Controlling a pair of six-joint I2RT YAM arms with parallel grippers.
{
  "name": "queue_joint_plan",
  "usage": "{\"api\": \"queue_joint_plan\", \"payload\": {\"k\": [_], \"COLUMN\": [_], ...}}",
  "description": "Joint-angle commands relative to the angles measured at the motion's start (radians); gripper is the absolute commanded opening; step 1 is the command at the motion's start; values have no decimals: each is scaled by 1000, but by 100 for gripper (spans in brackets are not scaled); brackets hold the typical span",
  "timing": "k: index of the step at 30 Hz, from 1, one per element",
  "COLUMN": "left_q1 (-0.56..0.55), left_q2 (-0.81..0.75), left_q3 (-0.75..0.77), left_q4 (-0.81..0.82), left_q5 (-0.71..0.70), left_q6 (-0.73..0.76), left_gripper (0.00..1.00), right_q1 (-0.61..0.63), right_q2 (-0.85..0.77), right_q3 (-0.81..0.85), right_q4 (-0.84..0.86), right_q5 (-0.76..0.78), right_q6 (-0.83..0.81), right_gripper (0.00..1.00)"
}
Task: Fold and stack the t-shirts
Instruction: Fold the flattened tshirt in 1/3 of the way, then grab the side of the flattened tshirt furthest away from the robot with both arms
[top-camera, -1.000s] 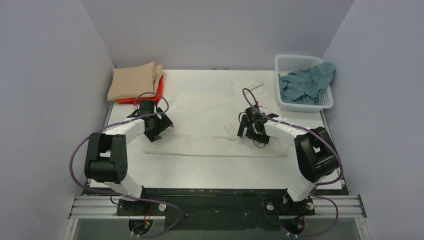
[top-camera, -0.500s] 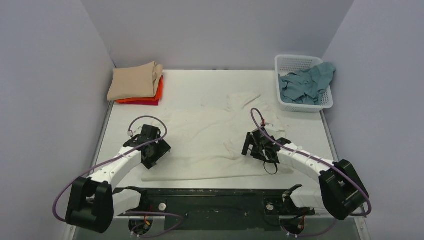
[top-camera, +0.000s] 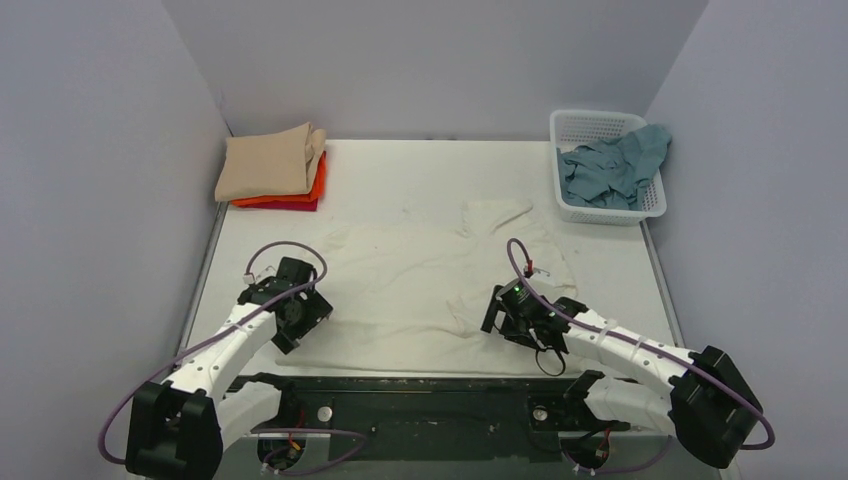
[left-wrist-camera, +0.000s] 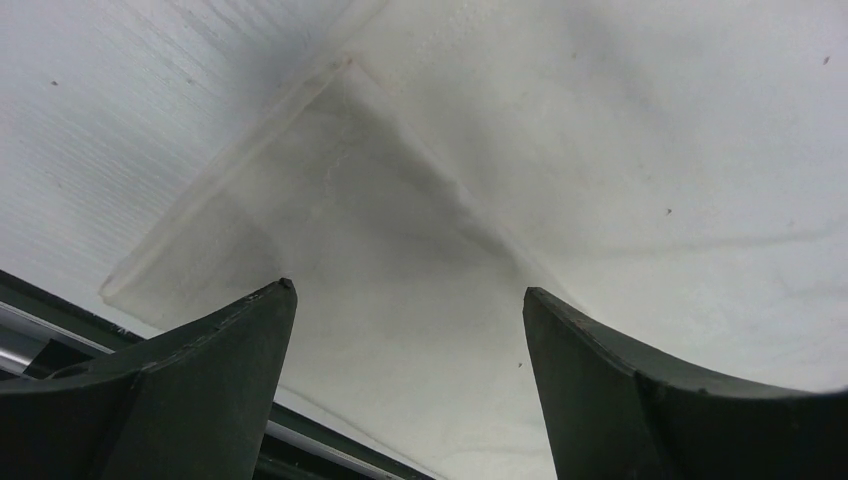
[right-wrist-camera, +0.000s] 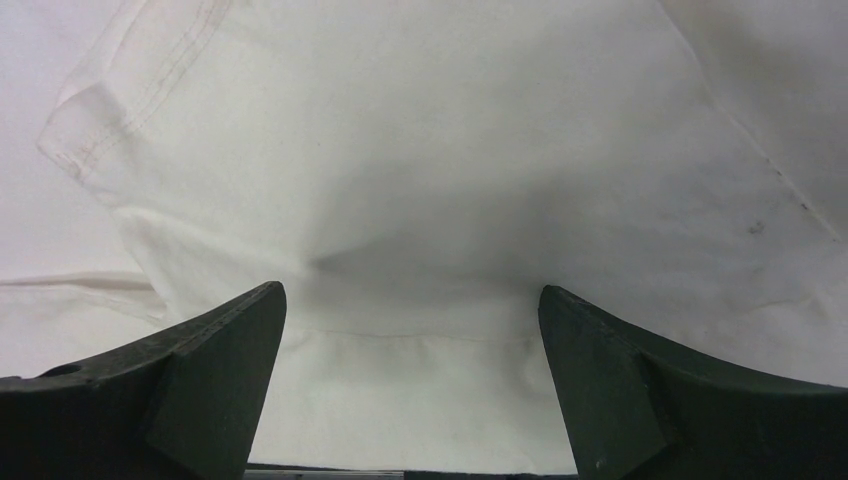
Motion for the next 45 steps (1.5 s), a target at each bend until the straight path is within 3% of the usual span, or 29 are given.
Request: {"api": "queue_joint_plan", "payload": {"k": [1, 5, 9, 13, 17, 25, 33, 40, 45], "left_q1": [-3, -3, -1, 7, 50, 124, 139, 139, 134], "left_q2": [-2, -32, -1, 156, 424, 804, 988, 1024, 1032], "left_q3": [124, 238, 345, 489, 662, 934, 1022, 964, 936], "left_q4": [-88, -147, -41, 61, 130, 191, 196, 192, 164], "left_q5": [-68, -123, -150, -143, -107, -3, 32, 38, 6], "left_q6": [3, 45, 123, 193, 267, 403, 473, 465, 461], "left_gripper": [95, 95, 95, 95, 95, 92, 84, 73, 61], "right_q1": [17, 15, -41, -184, -296, -415, -462, -474, -476], "right_q2": [-19, -29, -38, -6, 49, 298, 486, 558, 571], "right_q3": [38, 266, 395, 467, 519, 703, 813, 840, 840], "right_q4": [-188, -387, -438, -377, -265, -198, -166, -157, -153], "right_q5": [99, 287, 385, 345, 264, 117, 33, 8, 7], "right_q6": [40, -51, -138, -213, -279, -376, -415, -423, -424], "right_gripper": [95, 99, 100, 100, 100, 100, 100, 99, 99]}}
